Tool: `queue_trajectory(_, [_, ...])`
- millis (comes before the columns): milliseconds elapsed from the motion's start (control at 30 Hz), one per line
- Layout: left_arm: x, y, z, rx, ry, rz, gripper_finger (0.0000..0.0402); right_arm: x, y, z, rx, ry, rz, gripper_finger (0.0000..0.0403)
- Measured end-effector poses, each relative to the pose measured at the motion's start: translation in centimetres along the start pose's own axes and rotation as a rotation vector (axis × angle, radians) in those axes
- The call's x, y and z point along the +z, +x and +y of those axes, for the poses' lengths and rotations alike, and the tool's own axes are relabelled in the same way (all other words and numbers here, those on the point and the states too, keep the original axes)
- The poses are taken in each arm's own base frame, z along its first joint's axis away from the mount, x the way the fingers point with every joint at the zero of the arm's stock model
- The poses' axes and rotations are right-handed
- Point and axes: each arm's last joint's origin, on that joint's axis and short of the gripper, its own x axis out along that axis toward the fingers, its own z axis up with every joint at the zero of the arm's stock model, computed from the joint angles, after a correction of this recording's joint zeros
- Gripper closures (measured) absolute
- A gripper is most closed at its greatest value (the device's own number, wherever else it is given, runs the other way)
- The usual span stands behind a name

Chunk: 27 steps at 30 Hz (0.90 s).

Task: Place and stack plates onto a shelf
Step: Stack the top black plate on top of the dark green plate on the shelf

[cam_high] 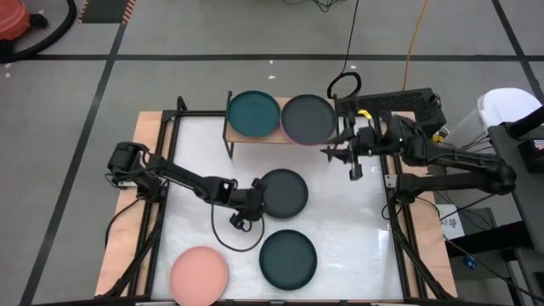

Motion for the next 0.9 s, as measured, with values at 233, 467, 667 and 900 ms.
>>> queue_trajectory(233, [-0.6,1.5,-0.4,0.019,0.018,0.07,0.0238,-2.1,-0.2,0.6,0.014,0.006,-0.026,0.0323])
queue_trajectory(467, [-0.6,1.6,-0.4,0.045,0.042,0.086,0.0377,-2.2,-0.1,0.5,0.009,-0.001,-0.044,0.0323])
queue_trajectory(667, [0.4,-0.8,0.2,0.093,0.046,0.025,0.0389,-2.1,-0.1,0.5,0.008,-0.003,-0.049,0.0323])
queue_trajectory(900, [2.1,-7.5,2.0,0.242,0.028,-0.066,0.039,-2.0,-0.1,0.5,0.008,-0.006,-0.055,0.0323])
